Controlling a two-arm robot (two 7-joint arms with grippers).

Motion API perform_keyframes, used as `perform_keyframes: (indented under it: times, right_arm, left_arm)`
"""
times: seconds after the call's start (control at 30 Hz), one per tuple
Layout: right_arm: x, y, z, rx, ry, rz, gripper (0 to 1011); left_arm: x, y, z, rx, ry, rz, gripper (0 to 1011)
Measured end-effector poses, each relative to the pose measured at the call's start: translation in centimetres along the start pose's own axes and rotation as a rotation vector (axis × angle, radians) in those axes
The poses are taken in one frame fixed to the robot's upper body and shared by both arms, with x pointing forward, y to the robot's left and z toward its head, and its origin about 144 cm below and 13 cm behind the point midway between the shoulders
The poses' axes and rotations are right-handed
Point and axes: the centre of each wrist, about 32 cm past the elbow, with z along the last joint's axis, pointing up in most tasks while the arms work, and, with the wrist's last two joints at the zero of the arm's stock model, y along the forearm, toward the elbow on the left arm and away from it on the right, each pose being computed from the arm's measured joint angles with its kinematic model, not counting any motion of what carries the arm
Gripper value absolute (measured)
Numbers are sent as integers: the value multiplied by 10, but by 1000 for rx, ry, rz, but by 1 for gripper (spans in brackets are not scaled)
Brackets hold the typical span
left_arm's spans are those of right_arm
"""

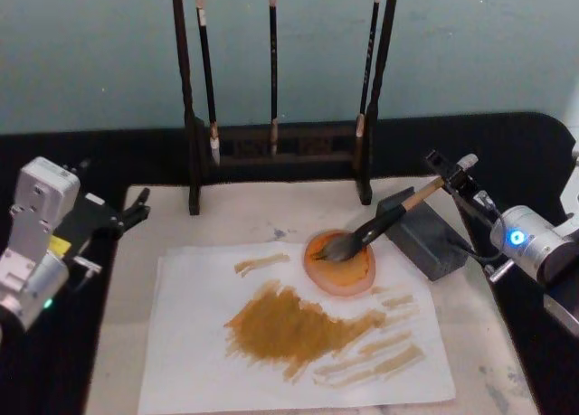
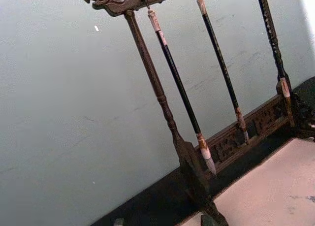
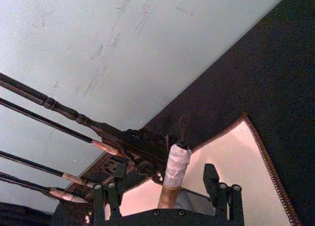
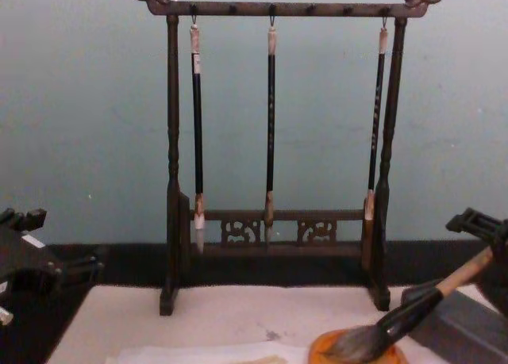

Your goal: Pick up the brush from the inkstone, write on the paper, then place the brush back to its original position.

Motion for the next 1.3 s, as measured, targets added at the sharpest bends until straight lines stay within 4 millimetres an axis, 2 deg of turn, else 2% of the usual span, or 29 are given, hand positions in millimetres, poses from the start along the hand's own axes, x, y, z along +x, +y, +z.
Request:
perform_keyframes:
  times: [0.13, 0.33, 0.73, 0.77, 0.83, 0.87, 0.9, 1.0, 1.3]
  right_arm:
    - [0, 0, 0, 0, 0, 0, 995]
    - [0, 0, 0, 0, -1, 0, 849]
    - [0, 0, 0, -1, -2, -1, 477]
    - [0, 0, 0, -1, -2, -1, 417]
    - [0, 0, 0, -1, -2, -1, 382]
    - [0, 0, 0, -1, -2, -2, 322]
    - [0, 0, 0, -1, -2, -2, 322]
    - [0, 0, 0, -1, -2, -2, 199]
    - [0, 0, 0, -1, -3, -2, 173]
  left_arm:
    - [0, 0, 0, 0, 0, 0, 1010]
    - [0, 0, 0, 0, 0, 0, 1010]
    - [0, 0, 0, 0, 0, 0, 1010]
    - [0, 0, 0, 0, 0, 0, 1010]
    - [0, 0, 0, 0, 0, 0, 1010]
    - [0, 0, 0, 0, 0, 0, 1010]
    - [0, 0, 0, 0, 0, 0, 1010]
    - [0, 0, 0, 0, 0, 0, 1010]
    - [0, 0, 0, 0, 0, 0, 1010]
